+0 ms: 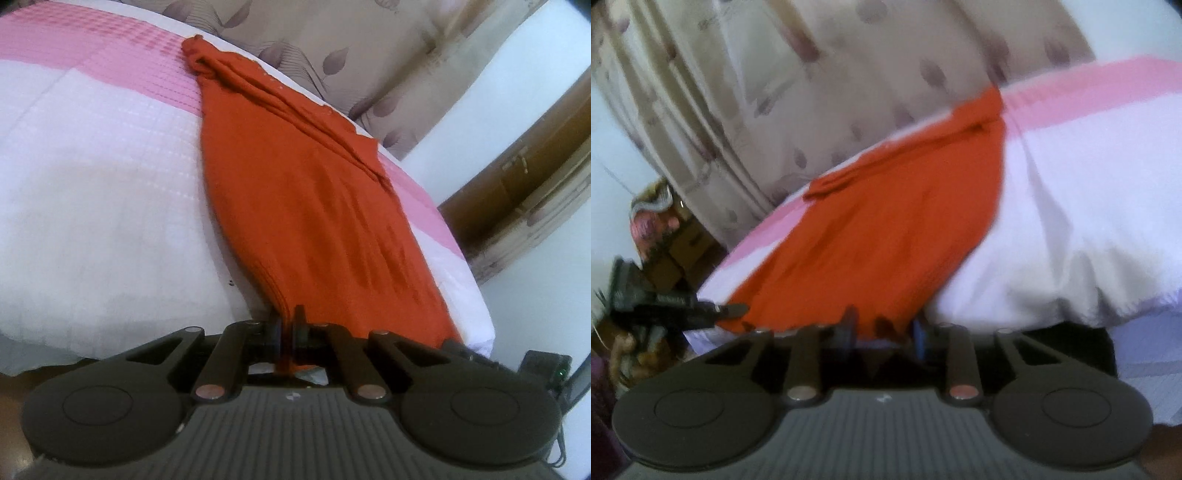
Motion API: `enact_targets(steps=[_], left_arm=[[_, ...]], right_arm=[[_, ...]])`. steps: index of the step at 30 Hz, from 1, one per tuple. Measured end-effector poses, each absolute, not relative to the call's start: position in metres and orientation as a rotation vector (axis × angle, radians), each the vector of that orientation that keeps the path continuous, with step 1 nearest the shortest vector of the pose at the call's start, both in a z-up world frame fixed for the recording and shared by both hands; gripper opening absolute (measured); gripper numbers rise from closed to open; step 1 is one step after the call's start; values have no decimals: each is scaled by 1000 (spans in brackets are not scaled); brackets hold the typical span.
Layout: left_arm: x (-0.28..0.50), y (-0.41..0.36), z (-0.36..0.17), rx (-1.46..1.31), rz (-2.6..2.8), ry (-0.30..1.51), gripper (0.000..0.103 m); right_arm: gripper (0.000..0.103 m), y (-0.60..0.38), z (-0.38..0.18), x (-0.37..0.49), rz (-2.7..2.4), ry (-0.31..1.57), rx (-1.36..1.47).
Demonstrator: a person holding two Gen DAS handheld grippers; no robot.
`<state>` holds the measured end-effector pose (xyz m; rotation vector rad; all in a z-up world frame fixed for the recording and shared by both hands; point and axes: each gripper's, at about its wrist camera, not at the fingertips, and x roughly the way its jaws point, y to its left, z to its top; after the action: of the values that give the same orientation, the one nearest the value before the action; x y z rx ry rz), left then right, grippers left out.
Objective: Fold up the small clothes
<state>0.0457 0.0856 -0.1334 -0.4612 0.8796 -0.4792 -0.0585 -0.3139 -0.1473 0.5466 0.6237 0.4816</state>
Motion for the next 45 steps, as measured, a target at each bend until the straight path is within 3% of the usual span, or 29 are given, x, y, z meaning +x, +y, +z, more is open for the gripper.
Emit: enact_targets(steps=[2, 3, 5, 8, 10, 11, 12, 14, 16, 30, 45], left_arm=[[48, 87, -133, -466, -493, 876, 14], [48, 88, -134, -479, -506, 874, 25], [49, 90, -135, -514, -537, 866, 39], [49, 85, -132, -496, -539, 857, 42], [48, 80, -130, -459, -533, 847, 36], [48, 77, -129, -423, -513, 842, 15], [48, 73, -129, -391, -484, 846, 4], [47, 75, -131, -413, -471, 837, 4], [44, 74, -129, -398, -455, 814, 4], [24, 46, -71, -165, -402, 555, 4], [28, 35, -70, -68, -318, 577, 4]], right_arm=[[30, -323, -151, -57, 500, 624, 611], [31, -326, -153, -54, 523, 638, 646], [41, -331, -156, -52, 531, 633, 695], [50, -334, -156, -48, 540, 617, 756], [50, -333, -156, -43, 529, 624, 775], [45, -332, -157, -40, 515, 634, 775], [41, -332, -157, -39, 499, 638, 774], [16, -329, -158, -37, 460, 658, 743], [10, -328, -158, -38, 459, 649, 727], [9, -335, -133, -32, 551, 525, 842], [9, -339, -146, -29, 509, 552, 850]])
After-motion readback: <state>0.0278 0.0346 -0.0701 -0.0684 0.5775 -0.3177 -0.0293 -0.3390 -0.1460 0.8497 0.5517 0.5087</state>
